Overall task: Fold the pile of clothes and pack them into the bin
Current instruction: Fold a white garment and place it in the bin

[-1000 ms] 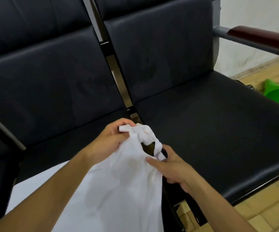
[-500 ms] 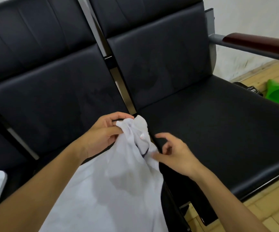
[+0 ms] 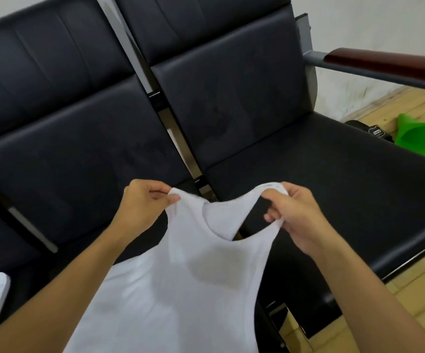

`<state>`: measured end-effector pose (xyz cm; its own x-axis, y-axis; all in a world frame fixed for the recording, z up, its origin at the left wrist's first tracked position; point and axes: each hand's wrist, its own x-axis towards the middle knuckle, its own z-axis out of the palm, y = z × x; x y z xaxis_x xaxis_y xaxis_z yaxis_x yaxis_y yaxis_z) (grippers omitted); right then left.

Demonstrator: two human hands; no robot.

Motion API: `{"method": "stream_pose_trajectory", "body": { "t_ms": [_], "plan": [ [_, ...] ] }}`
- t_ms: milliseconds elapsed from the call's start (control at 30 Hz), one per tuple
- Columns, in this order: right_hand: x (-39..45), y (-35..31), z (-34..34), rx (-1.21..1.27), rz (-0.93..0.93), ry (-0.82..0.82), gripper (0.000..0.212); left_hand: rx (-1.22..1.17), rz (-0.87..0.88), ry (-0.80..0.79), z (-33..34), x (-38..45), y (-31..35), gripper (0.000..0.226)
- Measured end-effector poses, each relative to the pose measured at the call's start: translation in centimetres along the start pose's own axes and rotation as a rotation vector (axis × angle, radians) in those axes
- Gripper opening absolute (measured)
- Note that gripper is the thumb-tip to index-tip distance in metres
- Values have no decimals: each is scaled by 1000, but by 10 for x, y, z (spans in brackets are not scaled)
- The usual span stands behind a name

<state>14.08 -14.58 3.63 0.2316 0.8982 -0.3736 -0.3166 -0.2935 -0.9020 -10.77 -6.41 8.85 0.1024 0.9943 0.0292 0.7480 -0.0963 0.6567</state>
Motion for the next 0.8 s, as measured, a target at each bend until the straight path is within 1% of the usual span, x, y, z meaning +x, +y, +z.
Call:
{"method": "stream_pose_trajectory", "body": {
  "t_ms": [33,67,133,200,233,267,333,367,400,433,500,600,667,733,800],
  "plan": [
    [1,-4,-5,81,30,42,11,-91,-21,-17,0,1,5,4],
    [2,-8,-10,159,55,74,15,-214,-69,-84,0,1,11,7],
    [3,-15,-22,383,89,83,32,-528,-213,-300,3,2,24,14],
    [4,-21,-36,594,119,75,43,-733,-351,-444,9,3,34,15],
    [1,-25,-41,611,142,65,44,-759,-402,-475,12,5,37,12],
    [-1,-27,-48,534,165,57,41,-760,-436,-498,20,7,41,12],
    [0,-24,-56,175,189,53,29,-685,-420,-536,34,13,46,21],
    [0,-21,-58,13,191,80,23,-637,-390,-555,42,17,48,26],
    [2,-19,-59,-84,189,126,17,-607,-364,-573,50,22,51,30],
    [4,-17,-61,-119,187,170,13,-606,-355,-576,58,28,53,34],
    [6,-17,-63,-96,186,205,11,-673,-360,-532,75,42,58,37],
    [11,-15,-68,12,232,180,15,-812,-381,-443,95,64,68,37],
    [14,-11,-69,87,283,136,20,-834,-422,-468,107,76,75,38],
    [16,-8,-68,263,308,87,23,-746,-455,-521,117,84,79,42],
    [18,-7,-68,514,379,50,20,-691,-474,-518,126,91,82,46]
  ]
}}
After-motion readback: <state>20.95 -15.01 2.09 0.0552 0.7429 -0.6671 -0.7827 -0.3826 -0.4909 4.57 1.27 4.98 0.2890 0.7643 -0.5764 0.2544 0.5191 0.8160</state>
